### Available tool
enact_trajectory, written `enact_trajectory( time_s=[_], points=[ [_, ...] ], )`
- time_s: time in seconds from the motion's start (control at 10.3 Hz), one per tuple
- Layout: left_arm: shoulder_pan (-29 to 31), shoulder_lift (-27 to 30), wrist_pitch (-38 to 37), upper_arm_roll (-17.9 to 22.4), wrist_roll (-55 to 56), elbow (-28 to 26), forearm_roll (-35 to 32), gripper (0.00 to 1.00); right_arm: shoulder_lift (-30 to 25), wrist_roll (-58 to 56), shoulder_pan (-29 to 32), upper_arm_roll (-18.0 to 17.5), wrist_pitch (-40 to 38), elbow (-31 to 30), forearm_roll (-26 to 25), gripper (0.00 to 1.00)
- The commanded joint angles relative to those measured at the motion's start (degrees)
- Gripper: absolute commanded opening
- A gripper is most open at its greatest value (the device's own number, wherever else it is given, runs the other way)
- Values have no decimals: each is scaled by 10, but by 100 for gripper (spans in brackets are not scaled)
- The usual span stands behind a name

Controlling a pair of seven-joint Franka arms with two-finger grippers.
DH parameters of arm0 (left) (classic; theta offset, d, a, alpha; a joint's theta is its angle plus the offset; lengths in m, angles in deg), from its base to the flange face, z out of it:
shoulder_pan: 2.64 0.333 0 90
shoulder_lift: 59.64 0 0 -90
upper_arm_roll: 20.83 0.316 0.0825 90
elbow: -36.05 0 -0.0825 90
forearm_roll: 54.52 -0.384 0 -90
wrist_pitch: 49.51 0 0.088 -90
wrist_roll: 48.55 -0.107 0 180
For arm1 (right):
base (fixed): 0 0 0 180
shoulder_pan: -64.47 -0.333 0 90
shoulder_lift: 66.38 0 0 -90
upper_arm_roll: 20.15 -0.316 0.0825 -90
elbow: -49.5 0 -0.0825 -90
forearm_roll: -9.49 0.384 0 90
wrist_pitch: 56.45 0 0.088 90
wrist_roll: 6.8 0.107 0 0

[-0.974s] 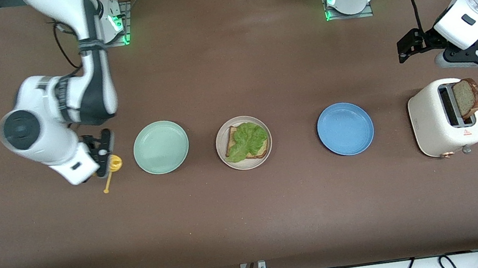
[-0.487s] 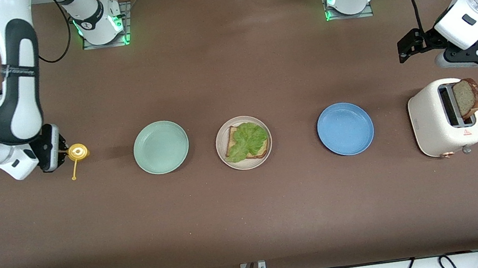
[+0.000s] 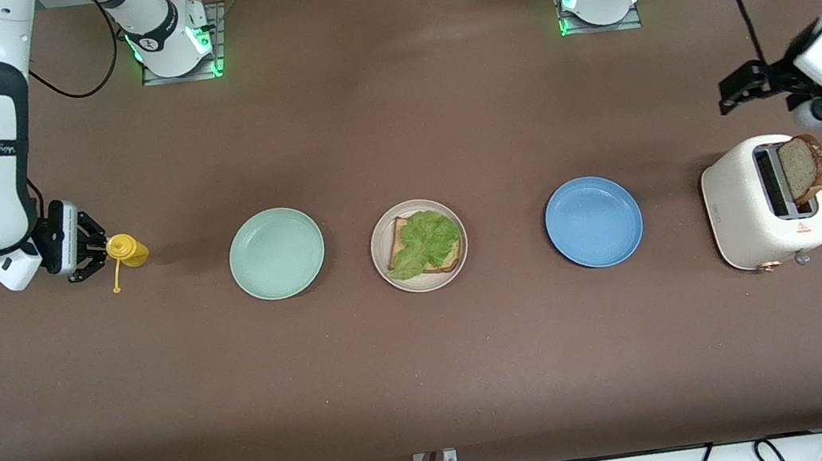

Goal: Make sandwich on beige plate with both arms
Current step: 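Set the mustard down with the right gripper while the left gripper grips toast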

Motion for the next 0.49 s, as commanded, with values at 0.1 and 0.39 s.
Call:
enact_trajectory(
  time_s=[0.1,0.39],
  points=[
    [79,-58,58,-5,-110,19,-57,100,22,-77,34,-17,-3,-5,51,0],
    [108,-120,123,-5,-119,18,-89,100,33,-105,81,-57,-4,-3,75,0]
  ],
)
